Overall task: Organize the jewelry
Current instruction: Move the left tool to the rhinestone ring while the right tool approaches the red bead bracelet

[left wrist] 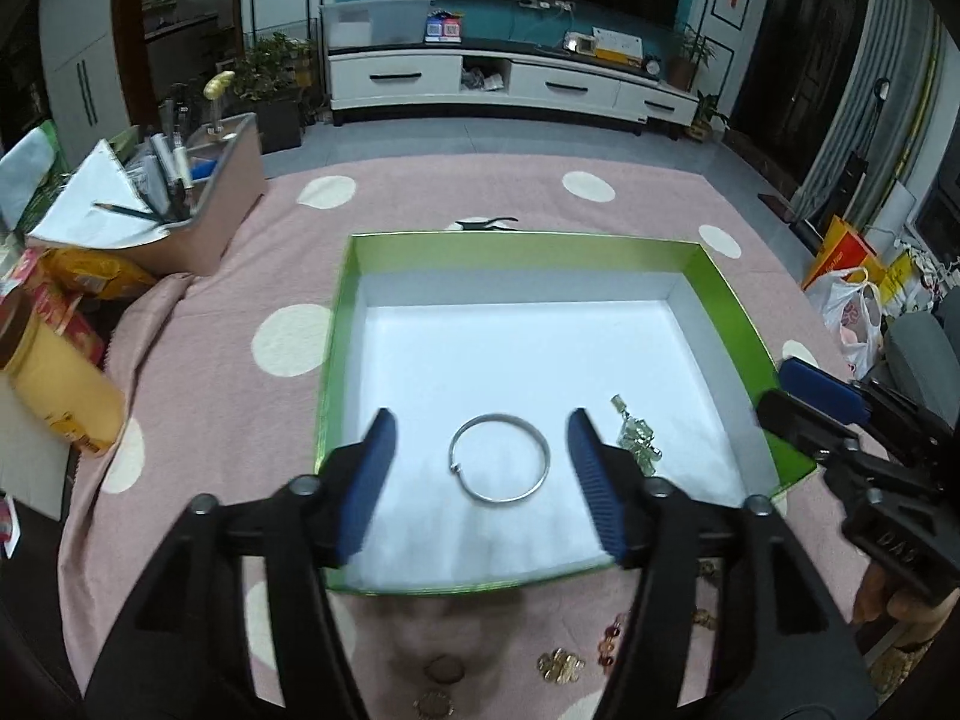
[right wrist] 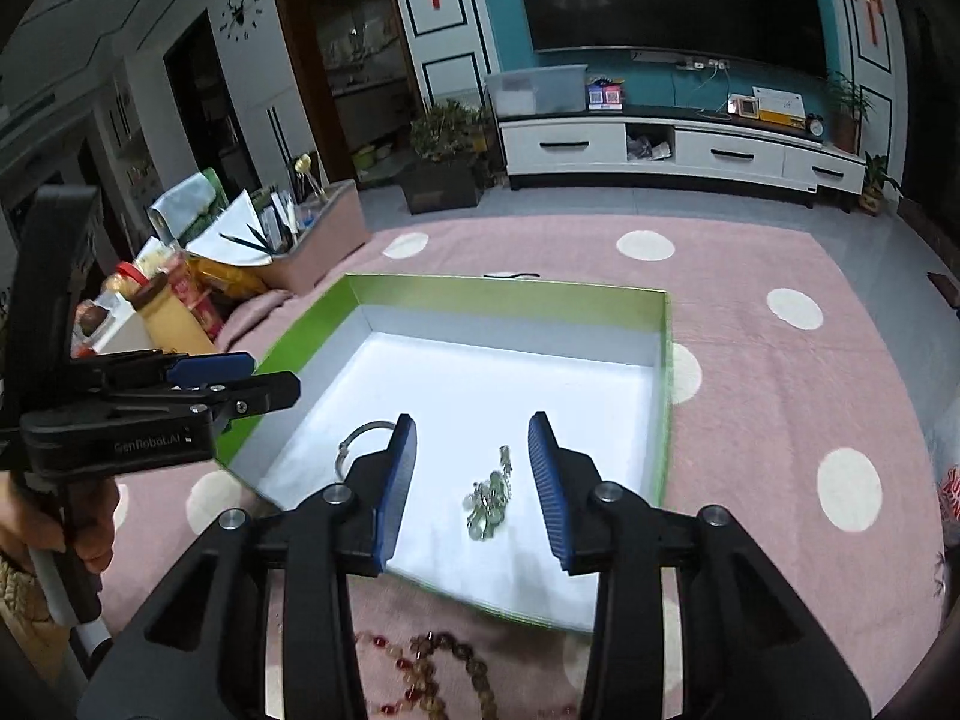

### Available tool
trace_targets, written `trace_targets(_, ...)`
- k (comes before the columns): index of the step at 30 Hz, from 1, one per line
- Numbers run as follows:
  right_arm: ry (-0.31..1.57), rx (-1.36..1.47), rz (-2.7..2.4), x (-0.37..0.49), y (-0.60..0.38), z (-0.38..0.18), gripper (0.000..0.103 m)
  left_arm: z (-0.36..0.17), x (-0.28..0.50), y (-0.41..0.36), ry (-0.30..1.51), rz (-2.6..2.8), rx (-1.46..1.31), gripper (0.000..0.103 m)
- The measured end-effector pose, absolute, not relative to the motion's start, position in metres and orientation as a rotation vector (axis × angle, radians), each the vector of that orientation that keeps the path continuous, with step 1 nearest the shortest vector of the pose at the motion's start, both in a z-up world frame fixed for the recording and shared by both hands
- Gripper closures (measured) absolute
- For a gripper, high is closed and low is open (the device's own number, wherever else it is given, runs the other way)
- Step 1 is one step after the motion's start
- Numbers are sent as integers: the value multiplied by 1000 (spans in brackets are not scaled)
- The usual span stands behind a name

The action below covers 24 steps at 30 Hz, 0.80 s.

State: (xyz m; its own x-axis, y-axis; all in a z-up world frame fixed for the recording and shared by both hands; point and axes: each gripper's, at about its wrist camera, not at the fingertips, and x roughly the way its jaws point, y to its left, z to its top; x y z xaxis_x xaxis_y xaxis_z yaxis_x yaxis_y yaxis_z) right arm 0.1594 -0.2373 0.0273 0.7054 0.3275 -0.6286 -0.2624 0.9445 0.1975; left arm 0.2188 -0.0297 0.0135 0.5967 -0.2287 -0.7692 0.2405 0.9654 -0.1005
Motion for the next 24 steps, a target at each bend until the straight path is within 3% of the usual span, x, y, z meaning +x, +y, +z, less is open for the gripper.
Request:
trace_targets(7, 706, 117, 330, 118, -250, 32, 57, 15, 187, 7, 906, -208, -40, 25)
trace_targets(24, 756, 87, 377, 46, -240, 15, 55, -33, 106, 59, 1023, -145, -150, 25)
